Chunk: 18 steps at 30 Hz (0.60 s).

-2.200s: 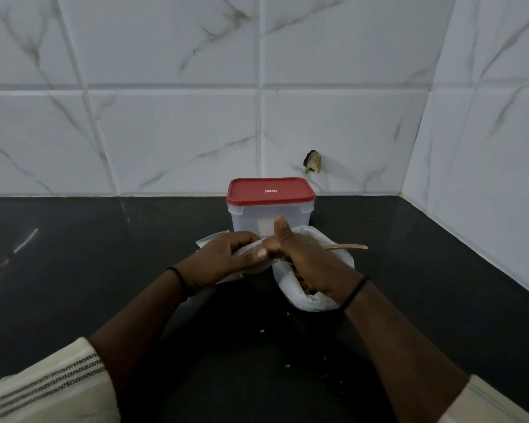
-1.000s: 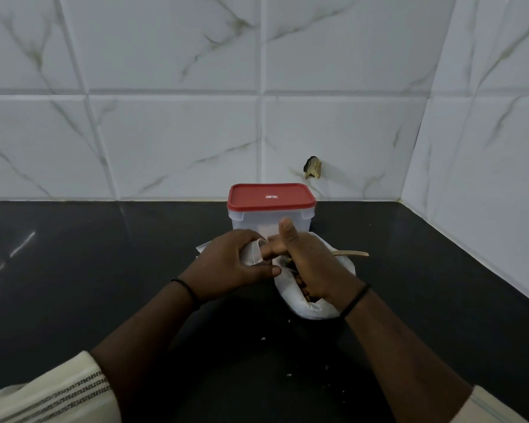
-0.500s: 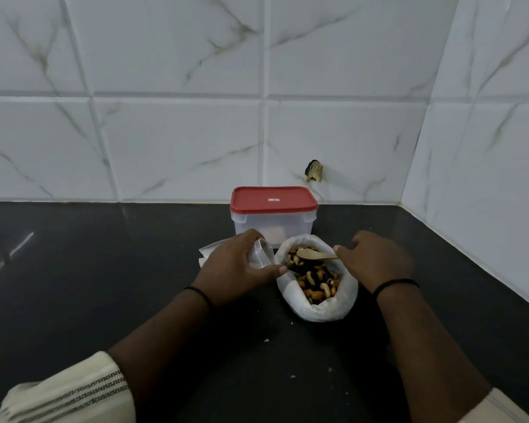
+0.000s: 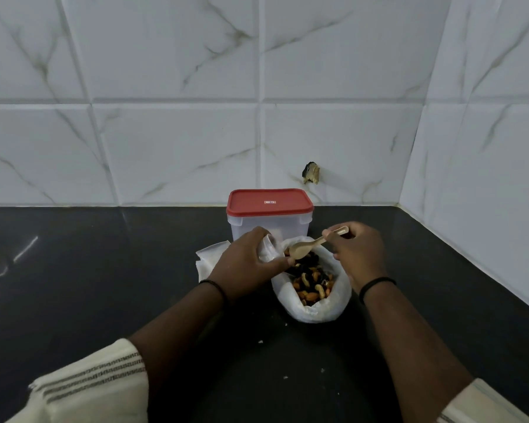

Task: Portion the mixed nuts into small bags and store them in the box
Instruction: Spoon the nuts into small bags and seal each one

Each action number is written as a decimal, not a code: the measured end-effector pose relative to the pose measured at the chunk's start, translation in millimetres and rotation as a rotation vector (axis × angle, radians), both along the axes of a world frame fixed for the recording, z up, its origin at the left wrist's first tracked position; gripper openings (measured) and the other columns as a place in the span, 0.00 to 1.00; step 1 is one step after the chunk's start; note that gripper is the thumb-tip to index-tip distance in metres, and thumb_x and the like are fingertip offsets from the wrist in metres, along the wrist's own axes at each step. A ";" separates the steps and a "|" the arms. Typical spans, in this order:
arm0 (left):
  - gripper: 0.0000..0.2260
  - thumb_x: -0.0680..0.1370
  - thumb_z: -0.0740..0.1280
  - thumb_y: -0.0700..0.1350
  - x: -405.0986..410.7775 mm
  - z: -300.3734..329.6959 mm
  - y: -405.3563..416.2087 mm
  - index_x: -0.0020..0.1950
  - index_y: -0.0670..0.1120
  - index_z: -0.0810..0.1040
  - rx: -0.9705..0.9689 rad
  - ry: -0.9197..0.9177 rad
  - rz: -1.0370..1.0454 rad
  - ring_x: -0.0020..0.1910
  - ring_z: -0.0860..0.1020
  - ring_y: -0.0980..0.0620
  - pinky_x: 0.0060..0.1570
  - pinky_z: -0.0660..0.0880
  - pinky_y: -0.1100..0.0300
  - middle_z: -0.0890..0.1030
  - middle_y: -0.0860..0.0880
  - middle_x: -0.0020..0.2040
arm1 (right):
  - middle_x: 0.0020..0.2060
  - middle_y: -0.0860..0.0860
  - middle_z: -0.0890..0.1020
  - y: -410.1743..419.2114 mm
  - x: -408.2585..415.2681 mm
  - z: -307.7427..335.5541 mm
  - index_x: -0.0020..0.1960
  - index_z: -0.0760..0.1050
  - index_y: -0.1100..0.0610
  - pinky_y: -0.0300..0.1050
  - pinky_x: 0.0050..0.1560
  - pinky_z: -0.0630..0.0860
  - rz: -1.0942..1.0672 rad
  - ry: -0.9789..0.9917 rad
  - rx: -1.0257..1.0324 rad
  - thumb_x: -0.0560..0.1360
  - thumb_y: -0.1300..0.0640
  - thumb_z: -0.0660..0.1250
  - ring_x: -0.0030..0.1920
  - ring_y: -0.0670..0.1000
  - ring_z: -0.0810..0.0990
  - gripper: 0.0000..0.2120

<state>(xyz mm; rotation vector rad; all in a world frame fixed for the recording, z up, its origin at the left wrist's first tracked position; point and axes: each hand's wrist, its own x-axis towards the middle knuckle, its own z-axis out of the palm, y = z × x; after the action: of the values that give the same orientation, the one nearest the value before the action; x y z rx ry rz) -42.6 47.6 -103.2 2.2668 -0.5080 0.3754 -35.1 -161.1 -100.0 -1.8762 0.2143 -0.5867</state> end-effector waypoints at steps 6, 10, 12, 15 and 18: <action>0.20 0.71 0.72 0.61 8.3 -16.2 -18.2 0.56 0.52 0.73 0.121 0.003 0.007 0.47 0.76 0.56 0.49 0.76 0.57 0.77 0.53 0.50 | 0.41 0.52 0.81 1.3 -0.7 7.1 0.49 0.68 0.53 0.54 0.44 0.80 -0.164 -0.150 -0.199 0.82 0.54 0.61 0.42 0.56 0.82 0.05; 0.22 0.70 0.71 0.65 14.8 -24.0 -12.2 0.56 0.53 0.73 0.190 -0.015 0.011 0.47 0.75 0.57 0.50 0.76 0.57 0.76 0.55 0.50 | 0.37 0.52 0.78 0.0 -2.6 6.1 0.51 0.67 0.56 0.51 0.39 0.77 -0.125 -0.145 -0.441 0.83 0.56 0.59 0.39 0.56 0.78 0.04; 0.22 0.70 0.71 0.65 16.2 -24.0 -10.2 0.55 0.53 0.73 0.175 -0.022 -0.001 0.46 0.74 0.58 0.49 0.76 0.57 0.76 0.55 0.49 | 0.36 0.51 0.76 -0.5 -1.7 6.6 0.52 0.67 0.56 0.49 0.38 0.75 -0.114 -0.128 -0.527 0.83 0.56 0.58 0.37 0.54 0.77 0.04; 0.22 0.70 0.71 0.64 16.5 -24.9 -10.3 0.55 0.52 0.73 0.164 -0.014 -0.020 0.47 0.74 0.58 0.48 0.75 0.58 0.76 0.54 0.50 | 0.35 0.51 0.77 -2.8 -2.0 7.8 0.51 0.67 0.57 0.51 0.38 0.76 -0.099 -0.128 -0.600 0.83 0.56 0.58 0.37 0.54 0.77 0.04; 0.22 0.70 0.71 0.64 17.9 -27.5 -10.0 0.56 0.53 0.73 0.143 -0.007 -0.023 0.47 0.74 0.58 0.48 0.75 0.59 0.76 0.54 0.50 | 0.34 0.51 0.77 -6.5 -1.9 7.8 0.50 0.67 0.55 0.51 0.39 0.76 -0.091 -0.089 -0.566 0.83 0.55 0.59 0.37 0.55 0.77 0.05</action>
<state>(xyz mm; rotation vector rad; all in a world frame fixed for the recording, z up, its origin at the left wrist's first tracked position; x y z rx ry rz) -24.7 37.6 -130.7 2.3953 -0.5801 0.3453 -37.1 -167.6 -92.2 -2.3849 0.0773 -0.8566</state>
